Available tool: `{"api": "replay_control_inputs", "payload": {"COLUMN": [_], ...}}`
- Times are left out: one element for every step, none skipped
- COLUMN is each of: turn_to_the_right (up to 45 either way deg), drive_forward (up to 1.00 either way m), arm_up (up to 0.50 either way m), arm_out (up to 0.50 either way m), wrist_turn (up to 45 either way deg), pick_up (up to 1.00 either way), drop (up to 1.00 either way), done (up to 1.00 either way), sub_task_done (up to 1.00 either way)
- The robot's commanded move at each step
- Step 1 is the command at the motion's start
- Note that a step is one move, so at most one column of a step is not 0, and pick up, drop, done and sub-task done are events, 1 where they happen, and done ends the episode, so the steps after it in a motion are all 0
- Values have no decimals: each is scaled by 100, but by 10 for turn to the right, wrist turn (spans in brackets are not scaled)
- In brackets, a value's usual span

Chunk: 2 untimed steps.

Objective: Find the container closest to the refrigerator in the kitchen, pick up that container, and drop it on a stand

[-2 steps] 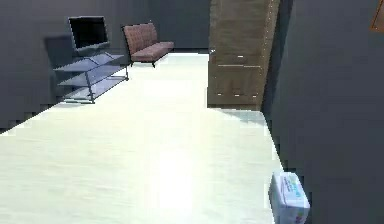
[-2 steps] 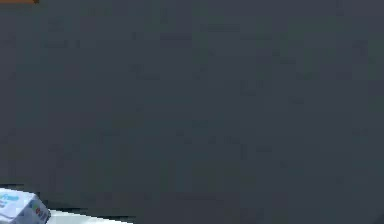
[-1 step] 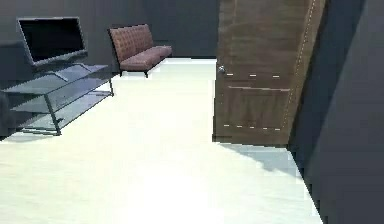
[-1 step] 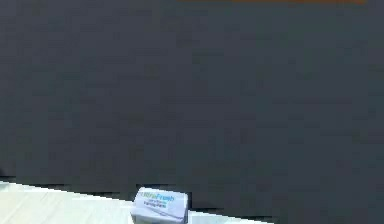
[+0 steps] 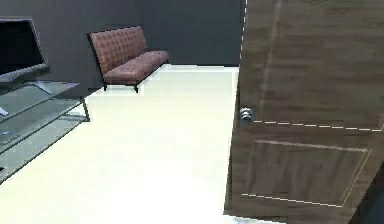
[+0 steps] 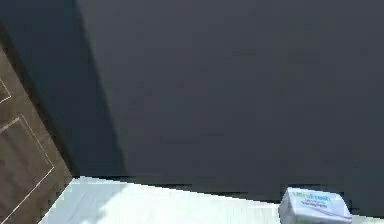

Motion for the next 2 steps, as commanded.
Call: {"api": "replay_control_inputs", "payload": {"turn_to_the_right": [-30, 0], "drive_forward": [0, 90], "arm_up": [0, 0], "arm_out": [0, 0], "wrist_turn": [0, 0], "pick_up": [0, 0], "drop": [0, 0], "done": [0, 0], "sub_task_done": [0, 0]}}
